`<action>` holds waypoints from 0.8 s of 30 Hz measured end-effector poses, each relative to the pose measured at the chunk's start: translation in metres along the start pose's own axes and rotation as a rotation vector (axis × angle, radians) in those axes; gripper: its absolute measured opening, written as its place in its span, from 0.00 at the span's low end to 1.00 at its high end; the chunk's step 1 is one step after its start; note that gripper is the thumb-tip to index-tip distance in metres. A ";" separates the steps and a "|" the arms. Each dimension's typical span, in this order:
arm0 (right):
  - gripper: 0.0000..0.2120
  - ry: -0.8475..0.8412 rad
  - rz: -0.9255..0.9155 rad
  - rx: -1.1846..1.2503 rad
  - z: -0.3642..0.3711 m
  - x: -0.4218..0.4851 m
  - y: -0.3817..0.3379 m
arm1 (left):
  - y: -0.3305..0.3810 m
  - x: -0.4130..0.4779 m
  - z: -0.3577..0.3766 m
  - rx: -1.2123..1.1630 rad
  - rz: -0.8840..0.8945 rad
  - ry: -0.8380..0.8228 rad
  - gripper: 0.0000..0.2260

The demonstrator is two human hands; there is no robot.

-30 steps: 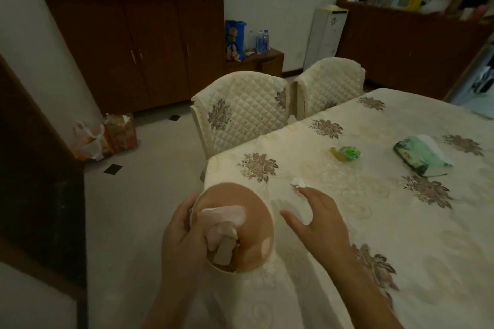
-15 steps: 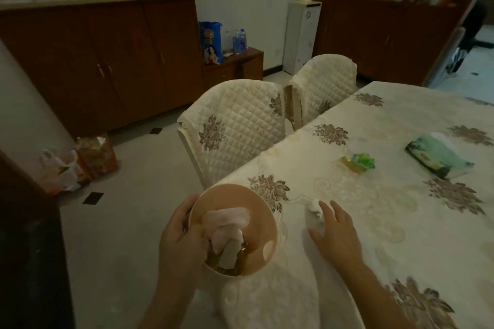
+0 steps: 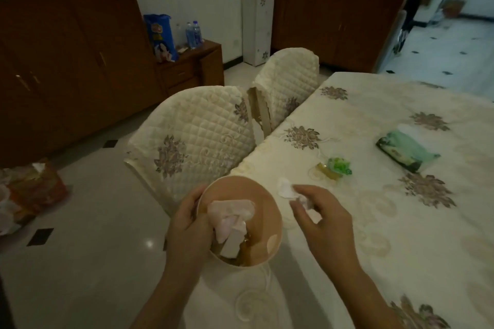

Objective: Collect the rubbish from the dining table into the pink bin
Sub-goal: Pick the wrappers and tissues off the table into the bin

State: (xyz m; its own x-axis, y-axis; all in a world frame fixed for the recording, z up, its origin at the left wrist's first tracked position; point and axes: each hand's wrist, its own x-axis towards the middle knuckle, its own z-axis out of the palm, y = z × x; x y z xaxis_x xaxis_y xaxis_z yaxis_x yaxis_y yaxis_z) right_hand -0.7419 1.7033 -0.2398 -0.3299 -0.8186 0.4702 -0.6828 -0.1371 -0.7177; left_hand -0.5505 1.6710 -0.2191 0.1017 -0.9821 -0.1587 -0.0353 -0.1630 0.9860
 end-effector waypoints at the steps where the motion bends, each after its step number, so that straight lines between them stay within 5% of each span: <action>1: 0.10 -0.026 -0.053 0.014 0.002 0.003 -0.013 | 0.000 0.003 0.003 -0.003 0.000 -0.023 0.13; 6: 0.26 -0.479 -0.078 -0.104 0.047 0.004 -0.039 | 0.000 0.021 0.009 -0.028 -0.007 -0.112 0.13; 8: 0.24 -0.550 -0.077 -0.174 0.061 0.002 -0.040 | 0.002 0.030 0.005 -0.037 -0.015 -0.172 0.14; 13: 0.19 -0.373 0.066 -0.150 0.059 0.019 -0.057 | 0.007 0.066 -0.004 -0.035 -0.046 -0.302 0.15; 20: 0.17 0.104 0.247 -0.390 0.039 0.032 -0.022 | 0.017 0.108 -0.004 -0.065 -0.070 -0.415 0.16; 24: 0.19 0.180 0.443 -0.459 0.030 0.037 0.022 | 0.023 0.123 0.009 -0.073 -0.060 -0.415 0.12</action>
State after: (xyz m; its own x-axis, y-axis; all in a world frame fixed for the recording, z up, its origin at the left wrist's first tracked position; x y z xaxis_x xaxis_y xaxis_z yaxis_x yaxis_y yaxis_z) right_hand -0.7495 1.6538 -0.2533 -0.7199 -0.6315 0.2882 -0.6529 0.4751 -0.5899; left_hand -0.5473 1.5453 -0.2168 -0.3078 -0.9283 -0.2085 0.0308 -0.2287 0.9730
